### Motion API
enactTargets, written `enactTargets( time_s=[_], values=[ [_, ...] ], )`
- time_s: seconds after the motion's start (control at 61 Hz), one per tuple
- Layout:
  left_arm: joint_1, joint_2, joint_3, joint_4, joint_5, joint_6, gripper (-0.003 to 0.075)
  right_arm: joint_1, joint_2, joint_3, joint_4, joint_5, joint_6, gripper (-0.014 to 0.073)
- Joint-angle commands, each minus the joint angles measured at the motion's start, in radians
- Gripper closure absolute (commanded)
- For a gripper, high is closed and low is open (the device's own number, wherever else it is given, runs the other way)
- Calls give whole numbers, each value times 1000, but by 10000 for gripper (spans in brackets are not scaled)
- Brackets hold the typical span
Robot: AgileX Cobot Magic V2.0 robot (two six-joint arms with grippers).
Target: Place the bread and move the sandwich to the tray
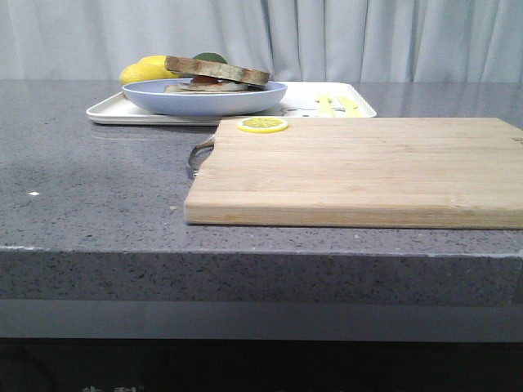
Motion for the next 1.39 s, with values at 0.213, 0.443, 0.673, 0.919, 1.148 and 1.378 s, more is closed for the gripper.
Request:
enactTargets(
  time_s=[0.213, 0.443, 0.673, 0.919, 1.148, 1.378],
  values=[
    [-9, -360, 375, 22, -248, 3, 441, -6, 3, -24, 1, -67, -6, 264],
    [-9, -561, 588, 22, -321, 3, 441, -6, 3, -24, 1, -67, -6, 264],
    [-9, -595, 626, 39, -322, 3, 441, -6, 3, -24, 0, -67, -6, 264],
    [-9, -595, 626, 67, -322, 3, 575, -6, 4, -24, 0, -60, -6, 445],
    [-9, -595, 626, 67, -324, 3, 741, -6, 5, -24, 0, -60, -6, 661],
    [-9, -595, 626, 67, -324, 3, 741, -6, 5, -24, 0, -64, -6, 663]
  ],
)
